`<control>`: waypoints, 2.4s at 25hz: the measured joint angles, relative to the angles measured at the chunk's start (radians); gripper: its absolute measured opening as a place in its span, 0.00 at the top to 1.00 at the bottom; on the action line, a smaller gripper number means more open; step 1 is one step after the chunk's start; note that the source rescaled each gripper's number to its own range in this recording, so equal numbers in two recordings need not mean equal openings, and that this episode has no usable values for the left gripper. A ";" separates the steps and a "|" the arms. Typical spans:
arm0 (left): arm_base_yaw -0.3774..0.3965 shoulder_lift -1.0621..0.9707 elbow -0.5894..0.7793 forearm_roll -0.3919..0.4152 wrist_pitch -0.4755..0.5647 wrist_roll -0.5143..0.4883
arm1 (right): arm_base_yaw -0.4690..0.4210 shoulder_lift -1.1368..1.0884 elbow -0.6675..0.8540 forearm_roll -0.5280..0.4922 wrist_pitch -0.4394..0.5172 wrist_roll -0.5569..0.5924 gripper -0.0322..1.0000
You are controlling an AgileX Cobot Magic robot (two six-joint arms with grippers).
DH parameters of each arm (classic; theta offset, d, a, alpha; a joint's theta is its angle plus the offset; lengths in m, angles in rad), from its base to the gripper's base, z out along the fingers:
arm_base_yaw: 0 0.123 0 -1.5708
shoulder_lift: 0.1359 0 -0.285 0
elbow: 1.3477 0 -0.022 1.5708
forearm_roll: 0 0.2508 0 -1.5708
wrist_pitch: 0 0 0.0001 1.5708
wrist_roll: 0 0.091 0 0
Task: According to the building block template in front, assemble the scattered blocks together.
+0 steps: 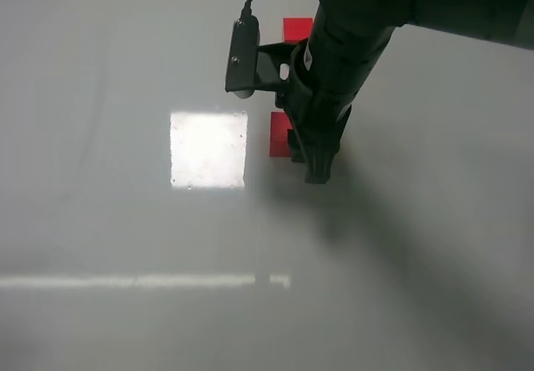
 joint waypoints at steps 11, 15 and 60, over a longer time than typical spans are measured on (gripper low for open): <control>0.000 0.000 0.000 0.001 -0.002 0.000 | -0.001 0.001 0.000 0.003 0.006 0.059 0.58; 0.000 0.000 0.000 0.001 -0.002 0.000 | -0.003 -0.012 0.000 0.003 0.009 0.063 0.27; 0.000 0.000 0.000 0.001 -0.002 0.000 | -0.791 -1.696 1.182 0.324 -0.112 0.715 0.26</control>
